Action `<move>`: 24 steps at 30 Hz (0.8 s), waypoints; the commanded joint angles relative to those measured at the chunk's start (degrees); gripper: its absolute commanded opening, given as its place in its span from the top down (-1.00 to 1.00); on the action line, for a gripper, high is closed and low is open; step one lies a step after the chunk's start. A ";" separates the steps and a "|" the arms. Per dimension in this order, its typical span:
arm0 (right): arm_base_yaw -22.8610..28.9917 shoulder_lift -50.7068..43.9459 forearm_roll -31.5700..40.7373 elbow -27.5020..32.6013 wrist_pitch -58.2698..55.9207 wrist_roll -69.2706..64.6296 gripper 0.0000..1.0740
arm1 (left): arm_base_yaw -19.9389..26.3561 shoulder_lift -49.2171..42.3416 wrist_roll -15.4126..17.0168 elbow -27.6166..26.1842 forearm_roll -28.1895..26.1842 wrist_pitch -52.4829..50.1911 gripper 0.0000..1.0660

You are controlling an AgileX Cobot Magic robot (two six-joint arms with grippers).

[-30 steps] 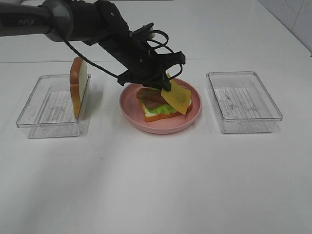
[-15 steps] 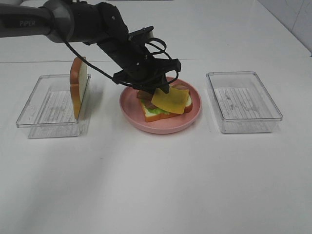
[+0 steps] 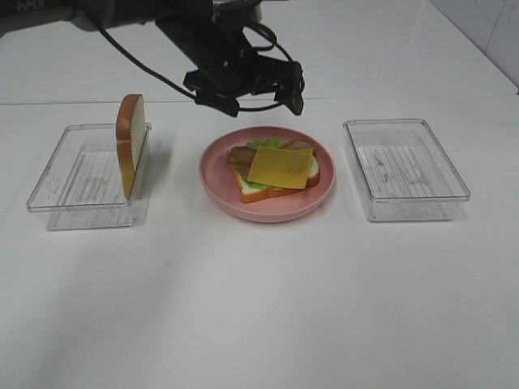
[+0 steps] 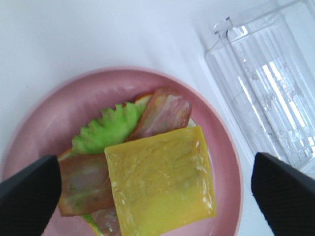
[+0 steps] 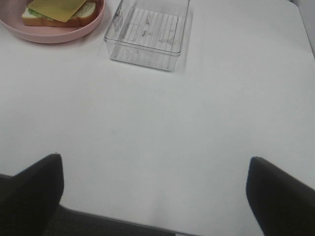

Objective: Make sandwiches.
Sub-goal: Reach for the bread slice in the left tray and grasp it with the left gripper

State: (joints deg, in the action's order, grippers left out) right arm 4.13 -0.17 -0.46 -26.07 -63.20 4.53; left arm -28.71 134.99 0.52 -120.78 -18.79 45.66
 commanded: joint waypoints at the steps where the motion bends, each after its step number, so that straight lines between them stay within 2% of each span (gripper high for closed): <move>1: -0.29 -2.06 0.11 0.06 0.23 0.23 -0.82 | -0.06 -0.97 3.09 -6.65 7.45 7.56 -0.92; 2: -0.29 -2.06 0.11 0.06 0.23 0.23 -0.82 | -0.06 -0.97 3.09 -6.65 7.45 7.56 -0.92; 3: -0.29 -2.06 0.11 0.06 0.23 0.23 -0.82 | -0.06 -0.97 5.04 -10.03 12.43 11.80 -0.92; 4: -0.29 -2.06 0.11 0.06 0.23 0.23 -0.82 | -0.06 -0.97 5.04 -10.03 12.43 11.80 -0.92; 5: -0.29 -2.06 0.11 0.06 0.23 0.23 -0.82 | -0.06 -0.97 7.22 -13.06 17.48 16.39 -0.92; 6: -0.29 -2.06 0.11 0.06 0.23 0.23 -0.82 | -0.06 -0.97 8.31 -14.61 19.65 18.33 -0.92; 7: -0.29 -2.06 0.11 0.06 0.23 0.23 -0.82 | -0.06 -0.97 8.31 -14.61 19.65 18.33 -0.92; 8: -0.29 -2.06 0.11 0.06 0.23 0.23 -0.82 | 0.11 -1.43 10.43 -16.67 23.66 22.35 -0.92; 9: -0.29 -2.06 0.11 0.06 0.23 0.23 -0.82 | 0.11 -1.43 10.43 -16.67 23.66 22.35 -0.92; 10: -0.29 -2.06 0.11 0.06 0.23 0.23 -0.82 | 0.23 -2.52 12.26 -16.67 25.55 24.12 -0.92; 11: -0.29 -2.06 0.11 0.06 0.23 0.23 -0.82 | 0.57 -2.98 12.55 -16.67 26.18 24.64 -0.92; 17: -0.29 -2.06 0.11 0.06 0.23 0.23 -0.82 | 2.23 -5.56 12.66 -16.67 25.90 29.05 -0.92; 22: -0.29 -2.06 0.11 0.06 0.23 0.23 -0.82 | 5.50 -8.42 12.38 -14.84 21.20 29.68 -0.92; 24: -0.29 -2.06 0.11 0.06 0.23 0.23 -0.82 | 5.84 -8.88 12.20 -13.92 21.20 29.68 -0.92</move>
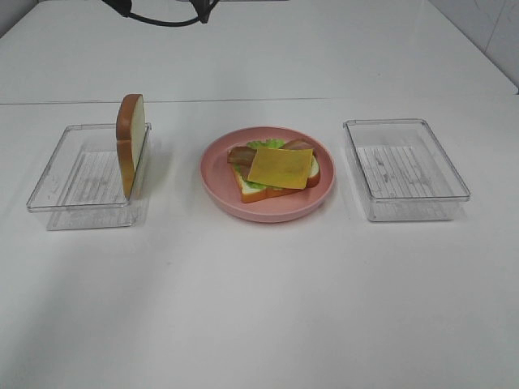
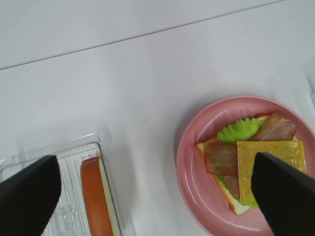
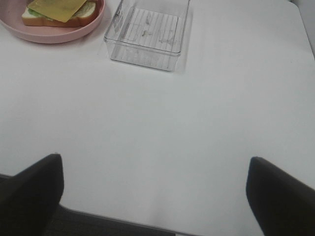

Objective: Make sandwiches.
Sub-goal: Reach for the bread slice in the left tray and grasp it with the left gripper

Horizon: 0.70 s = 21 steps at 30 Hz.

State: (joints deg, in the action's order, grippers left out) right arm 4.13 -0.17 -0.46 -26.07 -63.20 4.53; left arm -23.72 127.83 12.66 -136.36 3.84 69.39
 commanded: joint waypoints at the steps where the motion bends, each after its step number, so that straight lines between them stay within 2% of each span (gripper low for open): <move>1: -0.29 -2.06 0.11 0.06 0.23 0.23 -0.82 | 1.38 -2.52 -0.69 3.84 -1.38 5.96 -0.92; 4: -0.29 -2.06 0.11 0.06 0.23 0.23 -0.82 | 1.72 -2.86 -1.09 4.70 -1.38 5.96 -0.92; 6: -0.29 -2.06 0.11 0.06 0.23 0.23 -0.82 | 2.92 -3.67 -1.26 8.88 -1.32 5.96 -0.92; 9: -0.29 -2.06 0.11 0.06 0.23 0.23 -0.82 | 3.09 -3.67 -1.26 11.17 -0.80 5.96 -0.92; 12: -0.29 -2.06 0.11 0.06 0.23 0.23 -0.82 | 3.09 -3.67 -1.26 13.01 0.97 5.67 -0.92; 21: -0.29 -2.06 0.11 0.06 0.23 0.23 -0.82 | 3.09 -3.04 -1.03 17.65 1.38 1.32 -0.92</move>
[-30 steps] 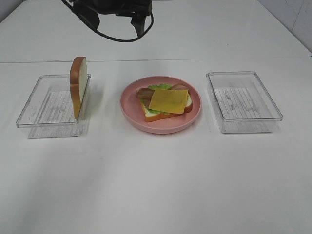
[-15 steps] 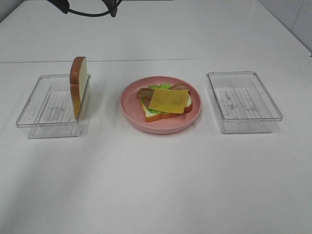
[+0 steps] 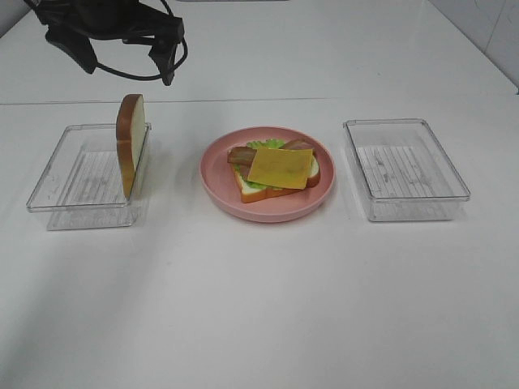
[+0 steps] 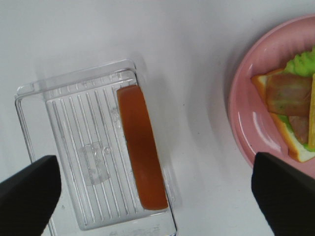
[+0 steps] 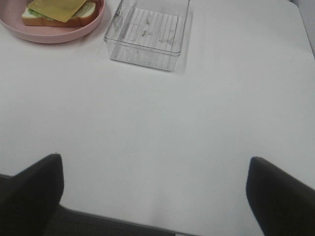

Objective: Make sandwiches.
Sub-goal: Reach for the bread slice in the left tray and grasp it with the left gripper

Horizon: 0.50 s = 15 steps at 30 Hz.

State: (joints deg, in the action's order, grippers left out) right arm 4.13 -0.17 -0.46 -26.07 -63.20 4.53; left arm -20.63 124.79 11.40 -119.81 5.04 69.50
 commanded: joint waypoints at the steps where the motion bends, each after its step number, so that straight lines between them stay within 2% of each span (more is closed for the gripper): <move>1: -0.29 -2.06 0.11 0.06 0.23 0.23 -0.82 | 0.00 0.00 0.23 1.09 0.17 1.20 -0.92; 13: -0.29 -2.06 0.46 0.06 0.23 0.23 -0.81 | 0.00 5.50 1.78 1.09 1.03 1.83 -0.92; 15: -0.29 -2.06 0.46 0.06 0.23 0.23 -0.81 | 0.00 6.70 3.04 1.03 1.43 0.69 -0.92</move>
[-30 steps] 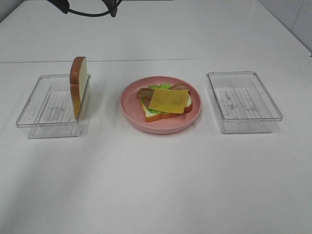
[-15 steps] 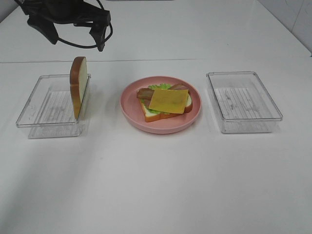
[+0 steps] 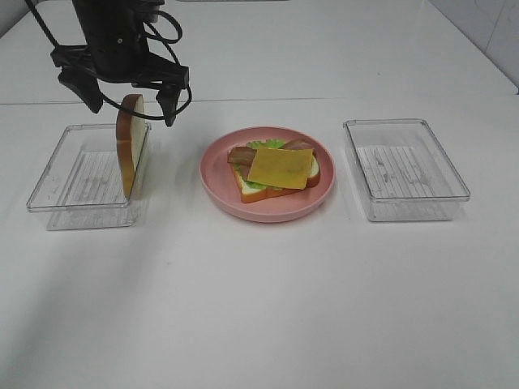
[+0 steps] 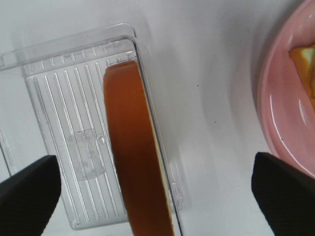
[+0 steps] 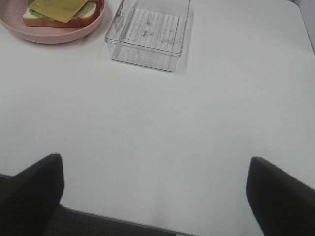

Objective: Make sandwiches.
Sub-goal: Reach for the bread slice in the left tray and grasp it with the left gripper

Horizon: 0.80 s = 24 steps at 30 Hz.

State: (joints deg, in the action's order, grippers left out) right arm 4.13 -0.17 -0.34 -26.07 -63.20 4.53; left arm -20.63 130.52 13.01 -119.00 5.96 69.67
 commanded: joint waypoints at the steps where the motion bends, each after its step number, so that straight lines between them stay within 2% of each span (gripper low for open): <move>1: -0.29 -2.06 0.34 0.06 0.23 0.23 -0.81 | 0.00 0.97 1.43 0.23 0.52 0.52 -0.92; 12: -0.29 -2.06 0.34 0.06 0.23 0.23 -0.81 | 0.00 5.04 2.29 0.23 0.34 -1.03 -0.90; 15: -0.29 -2.06 0.34 0.06 0.23 0.23 -0.81 | 0.00 5.33 2.29 0.23 0.34 -1.03 -0.83; 17: -0.29 -2.06 0.34 0.06 0.23 0.23 -0.81 | 0.00 5.39 2.29 0.23 0.80 -0.69 -0.66; 18: -0.29 -2.06 0.34 0.06 0.23 0.23 -0.81 | 0.00 5.39 2.29 0.23 0.80 -0.69 -0.66; 20: -0.29 -2.06 0.34 0.06 0.23 0.23 -0.81 | 0.00 5.39 2.29 0.23 1.49 0.11 -0.31; 21: -0.29 -2.06 0.34 0.06 0.23 0.23 -0.81 | 0.00 5.39 2.29 0.23 1.49 0.11 -0.31; 22: -0.29 -2.06 0.34 0.06 0.23 0.23 -0.81 | 0.00 5.39 2.29 0.23 2.01 0.69 0.01; 23: -0.29 -2.06 0.34 0.06 0.23 0.23 -0.81 | 0.00 5.39 2.29 0.23 2.01 0.69 0.01; 24: -0.29 -2.06 0.34 0.06 0.23 0.23 -0.81 | 0.00 5.39 2.29 0.23 2.29 1.09 0.32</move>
State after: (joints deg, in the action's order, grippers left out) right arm 4.13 -0.17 0.00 -26.07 -63.20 4.53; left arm -20.63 135.73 14.78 -119.00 7.62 69.39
